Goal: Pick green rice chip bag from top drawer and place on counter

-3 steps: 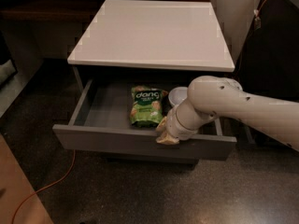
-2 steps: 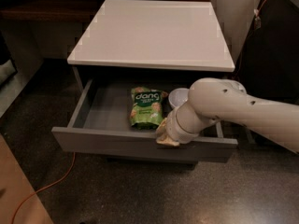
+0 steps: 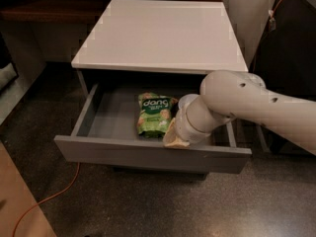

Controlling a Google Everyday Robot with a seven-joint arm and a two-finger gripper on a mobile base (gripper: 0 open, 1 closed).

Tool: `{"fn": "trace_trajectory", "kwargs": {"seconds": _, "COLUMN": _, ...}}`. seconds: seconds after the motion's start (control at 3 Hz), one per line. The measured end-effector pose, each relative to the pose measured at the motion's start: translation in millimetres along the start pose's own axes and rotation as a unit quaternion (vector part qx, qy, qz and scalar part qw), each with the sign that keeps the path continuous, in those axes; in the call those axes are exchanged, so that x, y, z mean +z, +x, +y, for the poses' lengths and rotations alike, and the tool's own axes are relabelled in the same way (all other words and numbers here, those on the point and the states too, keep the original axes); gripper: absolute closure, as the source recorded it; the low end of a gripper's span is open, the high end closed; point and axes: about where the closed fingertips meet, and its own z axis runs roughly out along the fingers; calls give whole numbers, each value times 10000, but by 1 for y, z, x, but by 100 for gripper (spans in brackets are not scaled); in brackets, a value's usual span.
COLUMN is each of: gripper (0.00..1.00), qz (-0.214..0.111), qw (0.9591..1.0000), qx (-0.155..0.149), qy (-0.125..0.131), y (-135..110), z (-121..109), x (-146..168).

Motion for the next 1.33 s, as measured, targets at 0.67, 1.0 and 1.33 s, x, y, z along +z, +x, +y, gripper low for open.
{"fn": "trace_trajectory", "kwargs": {"seconds": 0.67, "gripper": 0, "qz": 167, "qw": 9952, "qx": -926, "qy": -255, "y": -22, "z": -49, "x": -21}}
{"fn": "trace_trajectory", "kwargs": {"seconds": 1.0, "gripper": 0, "qz": 326, "qw": 9821, "qx": -1805, "qy": -420, "y": -29, "z": -66, "x": -7}}
{"fn": "trace_trajectory", "kwargs": {"seconds": 1.33, "gripper": 0, "qz": 563, "qw": 9447, "qx": -3190, "qy": -521, "y": -35, "z": -81, "x": 14}}
